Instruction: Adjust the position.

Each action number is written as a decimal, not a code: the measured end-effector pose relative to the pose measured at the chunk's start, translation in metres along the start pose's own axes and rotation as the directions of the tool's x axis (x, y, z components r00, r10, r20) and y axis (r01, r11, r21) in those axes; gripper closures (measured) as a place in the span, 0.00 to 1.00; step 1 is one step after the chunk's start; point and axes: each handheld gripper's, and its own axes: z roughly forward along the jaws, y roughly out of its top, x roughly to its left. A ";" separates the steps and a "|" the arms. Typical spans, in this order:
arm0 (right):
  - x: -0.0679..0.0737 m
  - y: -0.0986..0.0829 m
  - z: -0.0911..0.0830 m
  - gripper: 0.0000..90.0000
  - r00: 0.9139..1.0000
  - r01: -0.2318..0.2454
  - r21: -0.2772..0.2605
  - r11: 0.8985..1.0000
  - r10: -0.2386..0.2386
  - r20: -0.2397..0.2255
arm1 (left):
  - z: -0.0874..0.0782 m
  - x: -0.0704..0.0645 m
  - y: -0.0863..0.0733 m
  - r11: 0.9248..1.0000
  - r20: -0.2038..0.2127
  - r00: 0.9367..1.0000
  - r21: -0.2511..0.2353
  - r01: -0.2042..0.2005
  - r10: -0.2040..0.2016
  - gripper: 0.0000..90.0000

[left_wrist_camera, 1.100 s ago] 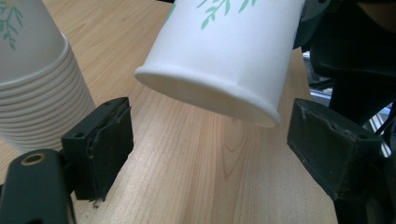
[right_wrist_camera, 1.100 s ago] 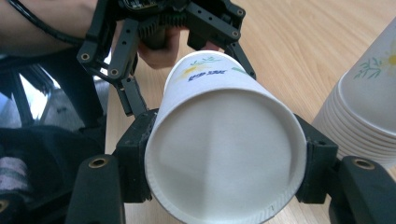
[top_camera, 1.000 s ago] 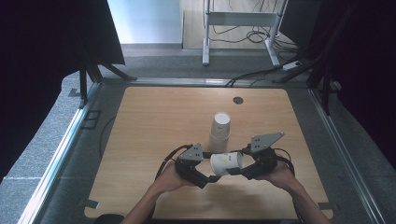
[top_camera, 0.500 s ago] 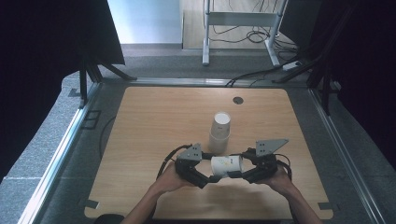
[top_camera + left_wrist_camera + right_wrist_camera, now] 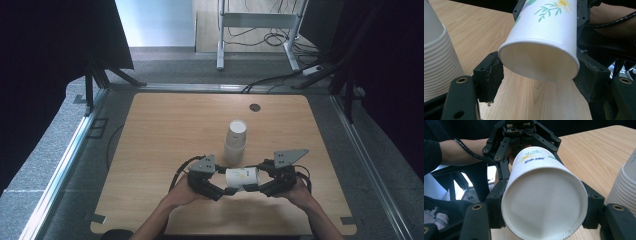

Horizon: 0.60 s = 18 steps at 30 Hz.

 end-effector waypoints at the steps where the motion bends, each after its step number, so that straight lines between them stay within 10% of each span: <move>1: 0.000 0.000 0.000 0.40 1.000 -0.002 0.004 1.000 0.002 -0.002 | 0.000 0.000 0.000 1.000 -0.001 1.000 0.000 -0.001 0.001 0.31; 18: -0.006 -0.002 0.002 0.37 1.000 -0.028 0.042 0.999 0.028 -0.002 | -0.001 -0.001 -0.001 1.000 -0.025 1.000 -0.003 -0.016 0.016 0.37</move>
